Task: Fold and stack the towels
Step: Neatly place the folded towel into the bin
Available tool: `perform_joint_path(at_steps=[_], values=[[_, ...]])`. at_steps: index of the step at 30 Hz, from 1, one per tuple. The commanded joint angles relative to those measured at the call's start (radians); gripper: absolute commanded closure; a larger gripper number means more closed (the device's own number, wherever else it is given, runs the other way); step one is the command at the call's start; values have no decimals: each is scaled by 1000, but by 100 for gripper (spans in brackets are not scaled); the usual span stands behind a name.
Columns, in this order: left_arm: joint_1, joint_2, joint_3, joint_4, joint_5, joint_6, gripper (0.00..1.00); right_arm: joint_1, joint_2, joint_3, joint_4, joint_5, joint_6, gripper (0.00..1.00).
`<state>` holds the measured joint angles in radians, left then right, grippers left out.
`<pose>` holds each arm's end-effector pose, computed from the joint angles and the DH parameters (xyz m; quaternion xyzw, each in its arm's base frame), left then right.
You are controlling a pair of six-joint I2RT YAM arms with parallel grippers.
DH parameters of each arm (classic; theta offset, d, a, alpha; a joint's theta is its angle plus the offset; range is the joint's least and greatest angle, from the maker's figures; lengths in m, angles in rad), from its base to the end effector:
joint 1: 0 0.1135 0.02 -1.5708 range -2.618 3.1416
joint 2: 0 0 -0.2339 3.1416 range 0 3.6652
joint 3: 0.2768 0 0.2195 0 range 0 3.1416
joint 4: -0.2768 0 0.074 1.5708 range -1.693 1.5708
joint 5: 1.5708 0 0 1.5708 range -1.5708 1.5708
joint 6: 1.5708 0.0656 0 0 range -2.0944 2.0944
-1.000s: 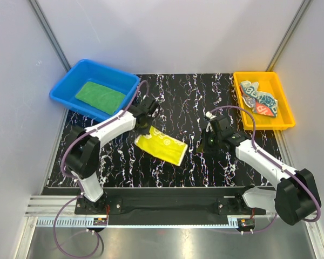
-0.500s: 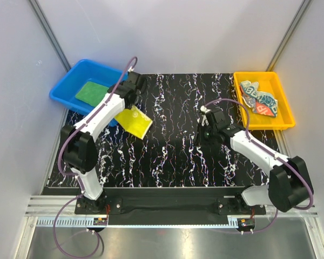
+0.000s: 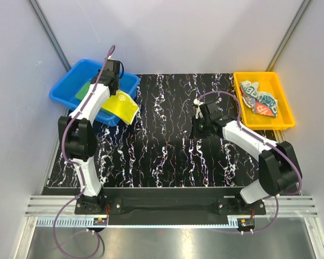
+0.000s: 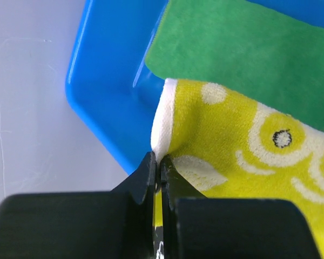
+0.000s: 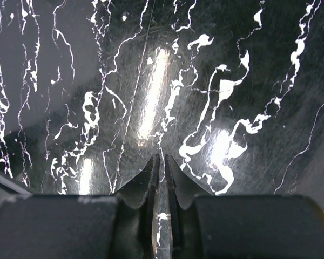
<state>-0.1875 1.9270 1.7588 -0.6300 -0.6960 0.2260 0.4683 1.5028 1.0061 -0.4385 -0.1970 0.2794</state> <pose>0.4073 -0.0345 0.2675 0.0530 0.8786 0.3226 0.3480 0.2623 0.1471 0.1877 -0.1197 0.9382 0.2005 0.2554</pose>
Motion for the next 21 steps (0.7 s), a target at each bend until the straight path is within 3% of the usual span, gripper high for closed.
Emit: perform_joint_path(at_steps=[1,6,16,19,21], values=[[49,30,56,174,-11,68,100,0,30,61,21,5,-35,86],[95,151,122,269,19,121,100,0,40,78,4,37,-45,86],[250,453,398,326,93,173,98,-3,97,152,-55,99,-57,85],[257,489,432,369,82,141,53,-2,115,166,-54,125,-55,85],[247,480,445,354,56,115,35,-2,122,175,-62,128,-52,84]])
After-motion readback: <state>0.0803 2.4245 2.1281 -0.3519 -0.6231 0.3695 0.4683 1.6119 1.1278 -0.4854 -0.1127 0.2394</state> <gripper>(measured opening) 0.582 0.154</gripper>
